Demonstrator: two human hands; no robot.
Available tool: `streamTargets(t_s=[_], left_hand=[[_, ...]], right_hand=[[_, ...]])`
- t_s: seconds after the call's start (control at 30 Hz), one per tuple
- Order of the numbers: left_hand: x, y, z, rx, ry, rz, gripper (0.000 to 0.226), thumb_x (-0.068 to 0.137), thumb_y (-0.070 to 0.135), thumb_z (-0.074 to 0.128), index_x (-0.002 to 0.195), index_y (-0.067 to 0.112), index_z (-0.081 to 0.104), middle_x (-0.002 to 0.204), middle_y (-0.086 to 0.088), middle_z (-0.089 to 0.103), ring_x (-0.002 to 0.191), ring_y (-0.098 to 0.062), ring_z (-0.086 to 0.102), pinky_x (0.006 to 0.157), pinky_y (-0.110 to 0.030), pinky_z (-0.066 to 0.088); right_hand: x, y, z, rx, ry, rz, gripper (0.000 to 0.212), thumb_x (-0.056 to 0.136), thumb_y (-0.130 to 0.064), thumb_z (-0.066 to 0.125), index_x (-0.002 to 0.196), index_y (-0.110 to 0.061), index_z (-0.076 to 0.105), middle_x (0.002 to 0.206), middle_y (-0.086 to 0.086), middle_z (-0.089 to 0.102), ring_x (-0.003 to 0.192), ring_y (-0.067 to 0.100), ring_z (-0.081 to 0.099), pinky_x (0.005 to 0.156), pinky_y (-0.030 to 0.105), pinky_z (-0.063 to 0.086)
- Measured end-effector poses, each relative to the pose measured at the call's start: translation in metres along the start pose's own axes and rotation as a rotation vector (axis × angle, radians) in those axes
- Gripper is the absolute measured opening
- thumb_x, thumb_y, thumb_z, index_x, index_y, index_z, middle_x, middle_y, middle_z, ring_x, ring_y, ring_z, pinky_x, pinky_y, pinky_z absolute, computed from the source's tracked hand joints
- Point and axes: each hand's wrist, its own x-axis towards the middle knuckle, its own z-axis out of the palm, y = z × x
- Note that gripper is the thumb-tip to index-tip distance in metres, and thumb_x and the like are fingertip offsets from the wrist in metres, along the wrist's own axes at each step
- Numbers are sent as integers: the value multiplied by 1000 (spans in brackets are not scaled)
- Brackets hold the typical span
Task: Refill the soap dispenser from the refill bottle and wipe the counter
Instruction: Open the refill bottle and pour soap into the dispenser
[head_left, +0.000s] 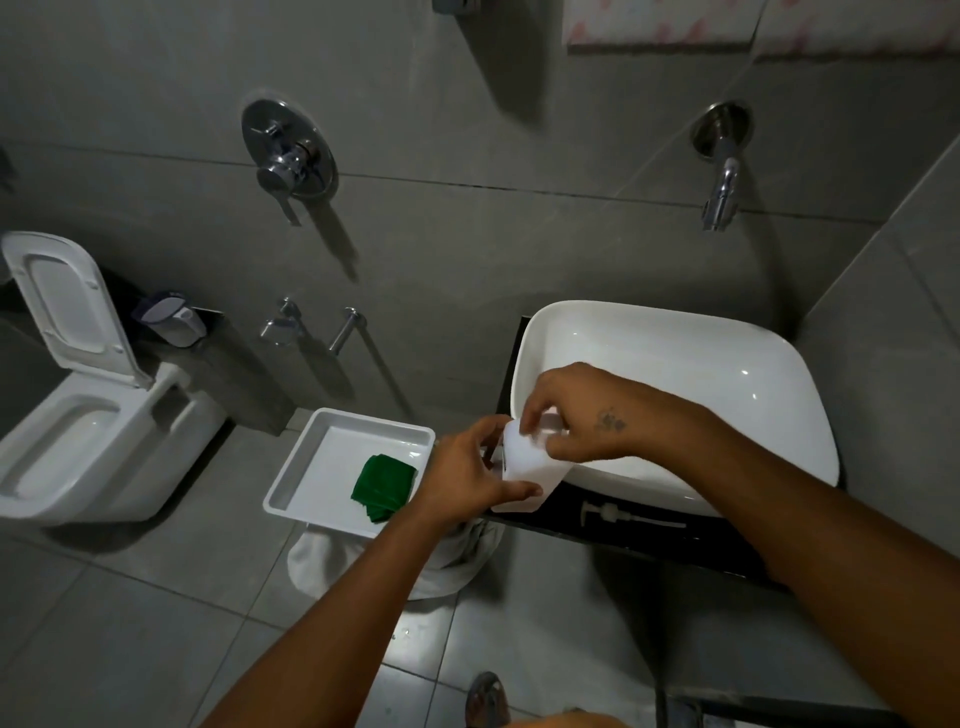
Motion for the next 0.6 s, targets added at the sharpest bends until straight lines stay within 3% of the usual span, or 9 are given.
streamTargets(t_s=[0.07, 0.13, 0.2, 0.27, 0.3, 0.37, 0.47, 0.53, 0.6], left_hand=[[-1, -1, 0, -9, 9, -14, 78, 52, 47, 97, 121, 34, 62, 109, 18, 70, 101, -3, 67, 84, -30, 61], [-1, -1, 0, -7, 8, -17, 79, 53, 47, 97, 121, 34, 61, 110, 18, 70, 100, -3, 67, 83, -27, 60], [-1, -2, 1, 3, -2, -15, 81, 53, 48, 97, 124, 34, 61, 113, 17, 70, 102, -5, 67, 83, -25, 60], [0, -2, 1, 12, -9, -11, 81, 53, 48, 97, 124, 34, 61, 113, 17, 70, 102, -5, 67, 83, -23, 59], [-1, -1, 1, 9, -6, -13, 80, 53, 47, 97, 123, 34, 62, 111, 17, 70, 102, -5, 67, 83, -21, 59], [-1, -2, 1, -12, 5, -27, 78, 53, 44, 98, 122, 33, 63, 109, 17, 71, 101, -2, 67, 80, -17, 57], [-2, -1, 0, -17, 0, -29, 77, 54, 42, 98, 122, 32, 63, 109, 16, 71, 101, 0, 66, 77, -10, 52], [-3, -2, 0, -6, -9, -24, 77, 54, 41, 98, 122, 32, 63, 110, 16, 70, 101, -1, 66, 77, -8, 51], [-3, -2, 0, 9, -20, -26, 76, 55, 42, 98, 121, 34, 62, 109, 18, 69, 101, -1, 66, 78, -9, 52]], right_hand=[[-1, 1, -1, -4, -35, -49, 54, 71, -29, 71, 124, -36, 61, 118, -11, 58, 103, 12, 58, 86, 37, 54], [0, 5, 1, -30, 13, 15, 69, 69, -51, 75, 131, -31, 55, 122, -8, 57, 103, 14, 59, 85, 38, 55], [5, 3, 2, -96, 30, 74, 55, 74, -59, 69, 115, -24, 66, 105, -1, 68, 88, 18, 65, 77, 41, 58], [9, 1, 5, -117, -14, 55, 30, 78, -39, 66, 104, -26, 71, 98, 1, 69, 81, 20, 65, 73, 41, 59], [9, -1, 4, -123, -55, 30, 31, 77, -27, 66, 107, -30, 71, 103, -2, 67, 84, 20, 65, 75, 41, 59], [9, 0, 3, -128, -91, -38, 51, 73, -20, 69, 121, -36, 62, 114, -7, 58, 96, 18, 62, 79, 40, 58], [12, 7, 5, -164, -46, -23, 73, 70, -49, 76, 136, -31, 49, 120, -9, 53, 99, 15, 58, 82, 40, 56], [17, 10, 8, -221, -45, -31, 52, 77, -48, 70, 124, -26, 62, 110, -4, 62, 92, 18, 63, 77, 41, 57], [18, 9, 10, -237, -52, -101, 37, 82, -31, 66, 119, -30, 66, 110, -5, 64, 93, 19, 64, 78, 40, 57]])
